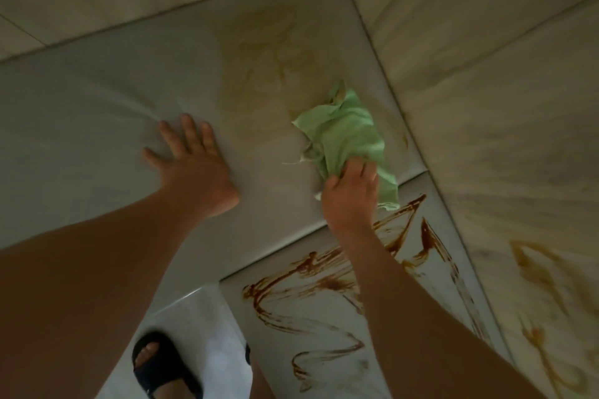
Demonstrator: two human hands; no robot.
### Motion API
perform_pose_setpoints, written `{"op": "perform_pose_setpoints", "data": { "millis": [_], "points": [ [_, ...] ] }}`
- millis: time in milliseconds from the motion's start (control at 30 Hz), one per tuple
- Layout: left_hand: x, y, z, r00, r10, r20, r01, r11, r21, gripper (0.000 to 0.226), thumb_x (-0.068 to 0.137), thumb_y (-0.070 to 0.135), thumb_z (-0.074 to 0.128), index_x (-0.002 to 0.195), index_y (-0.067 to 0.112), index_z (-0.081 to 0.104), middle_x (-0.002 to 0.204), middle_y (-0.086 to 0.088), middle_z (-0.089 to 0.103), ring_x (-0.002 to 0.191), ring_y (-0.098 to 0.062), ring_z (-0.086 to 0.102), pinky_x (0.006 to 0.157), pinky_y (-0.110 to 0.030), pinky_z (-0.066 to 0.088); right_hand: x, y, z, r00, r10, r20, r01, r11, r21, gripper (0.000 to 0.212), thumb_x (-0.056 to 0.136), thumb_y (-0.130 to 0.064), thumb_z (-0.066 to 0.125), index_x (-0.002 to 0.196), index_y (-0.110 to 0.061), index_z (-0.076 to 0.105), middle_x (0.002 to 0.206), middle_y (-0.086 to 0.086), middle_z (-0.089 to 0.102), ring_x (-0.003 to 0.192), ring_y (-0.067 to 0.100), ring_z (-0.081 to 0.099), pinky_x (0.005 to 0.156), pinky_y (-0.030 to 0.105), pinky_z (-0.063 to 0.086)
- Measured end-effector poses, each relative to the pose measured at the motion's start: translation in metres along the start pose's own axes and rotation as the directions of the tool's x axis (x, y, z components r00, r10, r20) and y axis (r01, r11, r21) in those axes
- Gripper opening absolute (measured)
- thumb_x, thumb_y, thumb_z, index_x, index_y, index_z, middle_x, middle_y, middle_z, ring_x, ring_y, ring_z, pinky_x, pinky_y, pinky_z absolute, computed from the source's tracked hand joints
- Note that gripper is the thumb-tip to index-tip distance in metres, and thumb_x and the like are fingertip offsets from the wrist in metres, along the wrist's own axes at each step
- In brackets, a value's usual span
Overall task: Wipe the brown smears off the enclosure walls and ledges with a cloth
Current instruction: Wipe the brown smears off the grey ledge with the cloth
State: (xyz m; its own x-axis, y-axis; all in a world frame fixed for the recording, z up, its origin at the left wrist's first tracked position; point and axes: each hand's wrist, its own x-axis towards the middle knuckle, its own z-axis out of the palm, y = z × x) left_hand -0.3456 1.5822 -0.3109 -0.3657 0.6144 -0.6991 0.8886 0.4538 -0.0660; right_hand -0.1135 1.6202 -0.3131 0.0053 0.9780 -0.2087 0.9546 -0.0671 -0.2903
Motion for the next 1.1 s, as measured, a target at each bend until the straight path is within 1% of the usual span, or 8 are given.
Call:
{"op": "perform_pose_setpoints", "data": {
  "millis": [100, 200, 333, 467, 633, 800, 1000, 1100],
  "points": [
    [0.0, 0.002, -0.002, 1.0, -0.003, 0.017, 0.003, 1.0, -0.004, 0.105, 0.088, 0.046, 0.045, 0.158, 0.007, -0.023, 0.166, -0.019, -0.028, 0.149, -0.055, -0.023, 0.114, -0.08, 0.01, 0.026, 0.034, -0.012, 0.994, -0.08, 0.08, 0.088, 0.991, -0.103, 0.034, 0.083, -0.015, 0.044, 0.108, 0.001, 0.06, 0.109, 0.023, 0.054, 0.096, 0.04, 0.052, 0.08, 0.042, 0.047],
    [-0.001, 0.001, -0.006, 1.0, 0.0, 0.019, 0.001, 1.0, -0.007, 0.106, 0.087, 0.046, 0.047, 0.159, 0.008, -0.021, 0.166, -0.017, -0.028, 0.15, -0.054, -0.023, 0.114, -0.08, 0.009, 0.04, 0.031, -0.025, 0.988, 0.069, 0.14, -0.051, 0.99, -0.134, 0.034, 0.083, -0.016, 0.048, 0.112, -0.004, 0.063, 0.119, 0.021, 0.055, 0.108, 0.039, 0.048, 0.081, 0.038, 0.04],
    [-0.007, -0.005, -0.018, 1.0, 0.011, 0.019, -0.011, 1.0, -0.012, 0.106, 0.087, 0.052, 0.049, 0.162, 0.011, -0.013, 0.169, -0.015, -0.019, 0.154, -0.051, -0.01, 0.118, -0.07, 0.019, 0.036, -0.004, -0.032, 0.861, 0.466, 0.205, -0.468, 0.883, -0.038, 0.069, 0.102, -0.037, 0.044, 0.152, 0.004, 0.021, 0.154, 0.023, 0.025, 0.14, 0.037, 0.025, 0.116, 0.041, 0.024],
    [-0.01, -0.016, -0.043, 0.986, 0.025, -0.168, -0.031, 0.999, -0.033, 0.09, 0.087, 0.061, 0.041, 0.159, 0.012, 0.023, 0.165, -0.014, 0.026, 0.143, -0.048, 0.032, 0.115, -0.056, 0.034, 0.05, 0.008, -0.027, 0.826, 0.533, 0.182, -0.53, 0.845, -0.067, 0.089, 0.103, -0.049, 0.042, 0.158, 0.006, -0.001, 0.163, 0.026, 0.007, 0.15, 0.041, 0.012, 0.126, 0.046, 0.017],
    [0.02, -0.026, -0.048, 0.999, -0.011, -0.043, 0.005, 0.992, -0.128, 0.132, 0.075, 0.081, 0.065, 0.163, 0.022, -0.015, 0.171, -0.008, -0.02, 0.154, -0.05, -0.01, 0.117, -0.073, 0.016, 0.09, 0.02, -0.037, 0.804, 0.577, 0.145, -0.585, 0.811, 0.016, 0.102, 0.086, -0.046, 0.069, 0.153, 0.007, 0.015, 0.158, 0.024, 0.024, 0.146, 0.039, 0.026, 0.122, 0.043, 0.026],
    [0.037, -0.024, -0.036, 1.0, 0.0, -0.012, -0.001, 0.994, -0.108, 0.142, 0.073, 0.081, 0.069, 0.159, 0.017, -0.024, 0.167, -0.015, -0.029, 0.151, -0.057, -0.015, 0.114, -0.077, 0.018, 0.122, 0.002, -0.028, 0.685, 0.723, 0.089, -0.729, 0.682, 0.068, 0.092, 0.088, -0.035, 0.07, 0.155, 0.003, 0.02, 0.159, 0.021, 0.026, 0.145, 0.034, 0.031, 0.122, 0.037, 0.022],
    [0.041, -0.008, -0.036, 0.997, -0.071, 0.02, 0.073, 0.992, -0.1, 0.139, 0.079, 0.076, 0.067, 0.157, 0.011, -0.028, 0.163, -0.022, -0.033, 0.148, -0.06, -0.019, 0.113, -0.08, 0.014, 0.146, -0.03, -0.013, 0.895, 0.444, -0.046, -0.447, 0.892, -0.073, 0.077, 0.097, -0.045, 0.057, 0.15, 0.002, 0.028, 0.154, 0.023, 0.032, 0.141, 0.039, 0.035, 0.121, 0.042, 0.025],
    [0.043, -0.009, -0.035, 0.997, -0.07, 0.03, 0.073, 0.993, -0.096, 0.138, 0.08, 0.075, 0.067, 0.157, 0.011, -0.028, 0.163, -0.023, -0.034, 0.147, -0.061, -0.02, 0.113, -0.08, 0.012, 0.158, -0.046, -0.013, 0.961, 0.276, -0.002, -0.275, 0.956, -0.098, 0.081, 0.095, -0.048, 0.06, 0.15, 0.002, 0.026, 0.154, 0.023, 0.032, 0.143, 0.039, 0.033, 0.122, 0.044, 0.025]
  ]
}}
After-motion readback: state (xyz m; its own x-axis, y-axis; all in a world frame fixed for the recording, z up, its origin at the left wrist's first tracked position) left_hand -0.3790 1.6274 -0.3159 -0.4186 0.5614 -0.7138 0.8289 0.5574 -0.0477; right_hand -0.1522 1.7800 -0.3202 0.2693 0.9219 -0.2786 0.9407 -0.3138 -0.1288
